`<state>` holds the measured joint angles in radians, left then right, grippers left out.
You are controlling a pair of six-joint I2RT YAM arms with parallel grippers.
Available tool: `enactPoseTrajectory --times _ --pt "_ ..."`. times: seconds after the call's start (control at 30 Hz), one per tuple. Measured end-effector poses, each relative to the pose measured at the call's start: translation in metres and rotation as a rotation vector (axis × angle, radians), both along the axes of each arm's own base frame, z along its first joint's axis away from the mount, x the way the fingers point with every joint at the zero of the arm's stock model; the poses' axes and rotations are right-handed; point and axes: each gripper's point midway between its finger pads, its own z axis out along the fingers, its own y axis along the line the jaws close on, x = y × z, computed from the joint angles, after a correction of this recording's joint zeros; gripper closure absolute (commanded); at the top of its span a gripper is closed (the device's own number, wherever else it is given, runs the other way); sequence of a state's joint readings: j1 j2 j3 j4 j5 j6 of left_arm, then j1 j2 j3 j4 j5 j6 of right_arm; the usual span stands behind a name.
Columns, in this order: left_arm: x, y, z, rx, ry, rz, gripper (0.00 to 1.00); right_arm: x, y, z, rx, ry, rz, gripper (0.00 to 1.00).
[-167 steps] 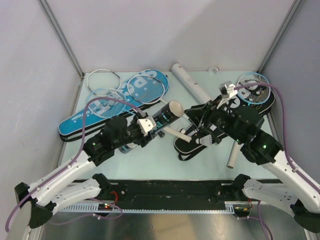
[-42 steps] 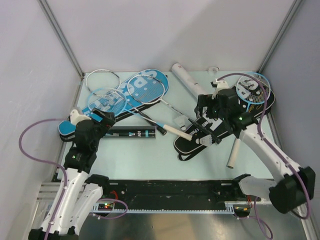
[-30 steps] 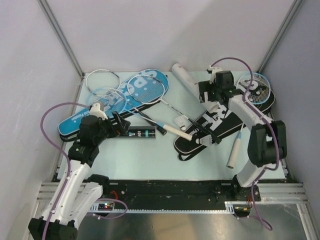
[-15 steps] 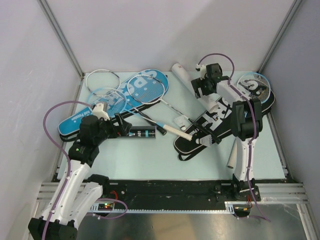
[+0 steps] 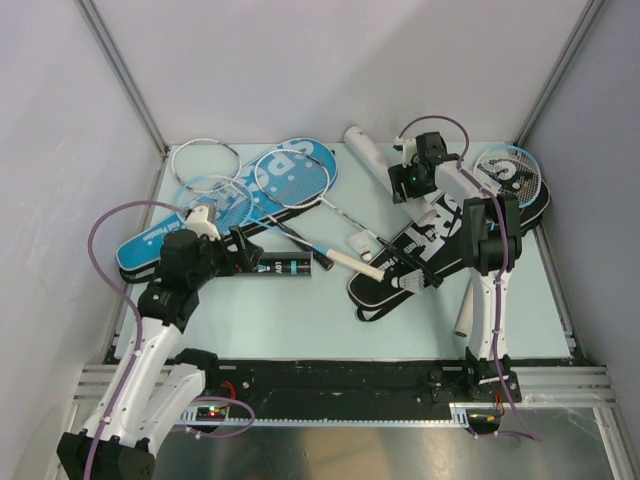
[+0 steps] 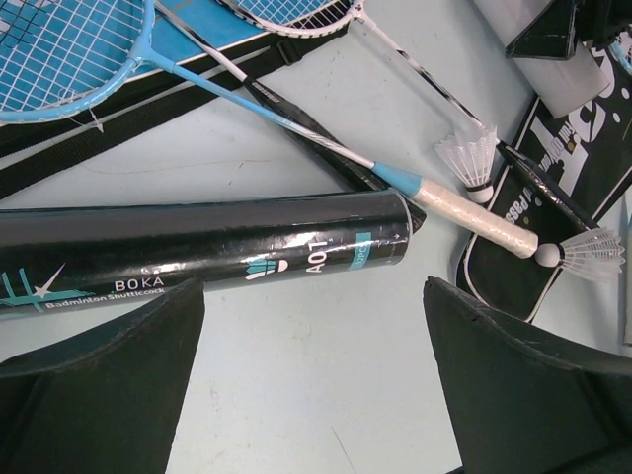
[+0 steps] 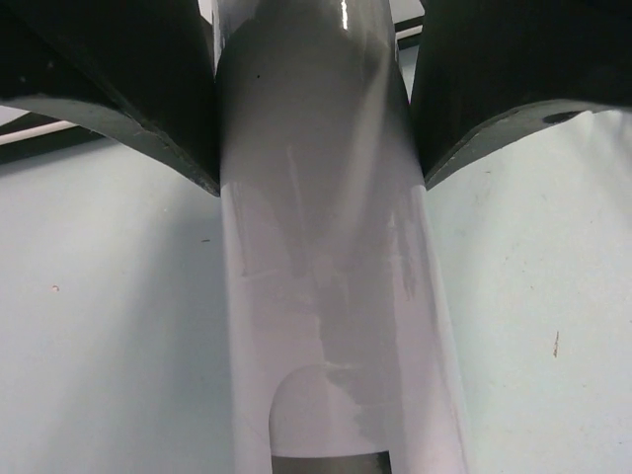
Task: Pack up the badminton gear
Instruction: Open the lid of the shuttle tube.
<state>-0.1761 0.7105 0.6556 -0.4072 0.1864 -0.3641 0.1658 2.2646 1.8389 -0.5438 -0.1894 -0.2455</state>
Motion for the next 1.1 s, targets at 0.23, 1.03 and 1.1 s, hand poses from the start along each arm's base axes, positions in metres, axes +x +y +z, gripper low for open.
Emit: enactPoseTrajectory --times 0.23,1.03,1.1 --pt "0.0 -0.001 0.0 -0.009 0.005 0.005 0.06 -0.01 0.008 0.022 0.054 -0.021 -0.003 0.52" --pt "0.068 -0.088 0.098 -0.382 -0.197 -0.166 0.0 -0.224 0.12 0.198 0.698 -0.206 0.042 0.61" --pt "0.064 -0.107 0.105 -0.394 -0.213 -0.221 0.0 -0.249 0.142 0.211 0.777 -0.211 0.096 0.61"
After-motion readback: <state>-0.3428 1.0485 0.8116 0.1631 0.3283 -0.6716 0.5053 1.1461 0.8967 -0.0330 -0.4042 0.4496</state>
